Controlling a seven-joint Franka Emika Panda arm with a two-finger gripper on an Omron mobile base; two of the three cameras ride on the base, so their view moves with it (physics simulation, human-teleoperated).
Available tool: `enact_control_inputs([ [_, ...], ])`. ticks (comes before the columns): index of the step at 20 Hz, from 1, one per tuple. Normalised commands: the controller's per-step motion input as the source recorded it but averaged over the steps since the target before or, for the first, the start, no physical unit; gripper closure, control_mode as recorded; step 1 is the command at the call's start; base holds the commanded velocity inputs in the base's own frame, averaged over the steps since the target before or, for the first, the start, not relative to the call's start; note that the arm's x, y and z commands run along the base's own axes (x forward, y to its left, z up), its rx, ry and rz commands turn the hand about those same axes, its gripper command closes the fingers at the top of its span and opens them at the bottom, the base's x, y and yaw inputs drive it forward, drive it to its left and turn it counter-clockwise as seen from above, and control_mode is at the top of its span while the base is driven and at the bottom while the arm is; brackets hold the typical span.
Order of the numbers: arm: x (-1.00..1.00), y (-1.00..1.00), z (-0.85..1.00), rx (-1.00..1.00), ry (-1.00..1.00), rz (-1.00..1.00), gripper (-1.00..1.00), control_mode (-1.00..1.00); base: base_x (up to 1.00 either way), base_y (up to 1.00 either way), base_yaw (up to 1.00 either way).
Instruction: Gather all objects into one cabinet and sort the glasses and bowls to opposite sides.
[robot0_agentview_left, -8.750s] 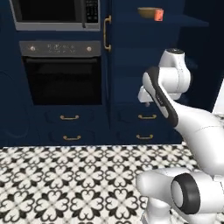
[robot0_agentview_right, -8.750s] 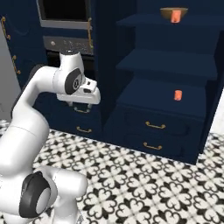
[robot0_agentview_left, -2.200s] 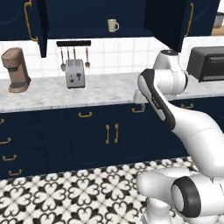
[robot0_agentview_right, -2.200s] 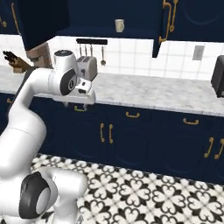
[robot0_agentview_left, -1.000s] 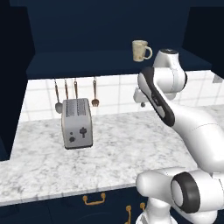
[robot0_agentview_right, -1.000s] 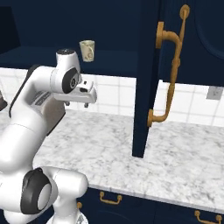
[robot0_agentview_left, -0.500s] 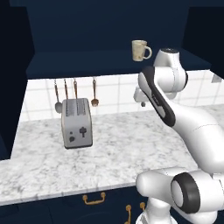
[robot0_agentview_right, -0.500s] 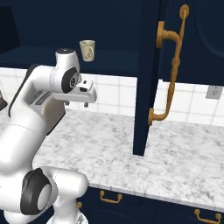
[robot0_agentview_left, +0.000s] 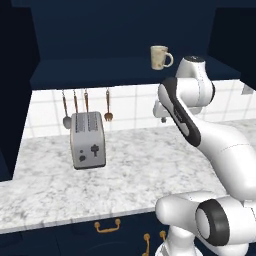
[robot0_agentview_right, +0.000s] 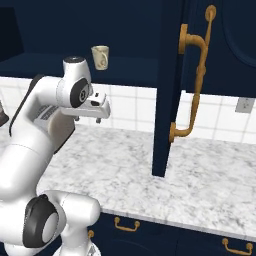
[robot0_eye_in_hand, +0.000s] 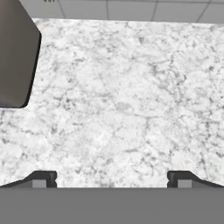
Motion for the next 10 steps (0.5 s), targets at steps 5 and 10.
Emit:
enact_control_inputs([
  [5,0.00,0.00,0.00,0.00,0.00,0.00,-1.00,-1.00,-0.07,0.00,0.01],
  [10,-0.22,-0.25,0.40,-0.02,-0.31,0.01,-1.00,-1.00,0.00,0.00,0.00],
])
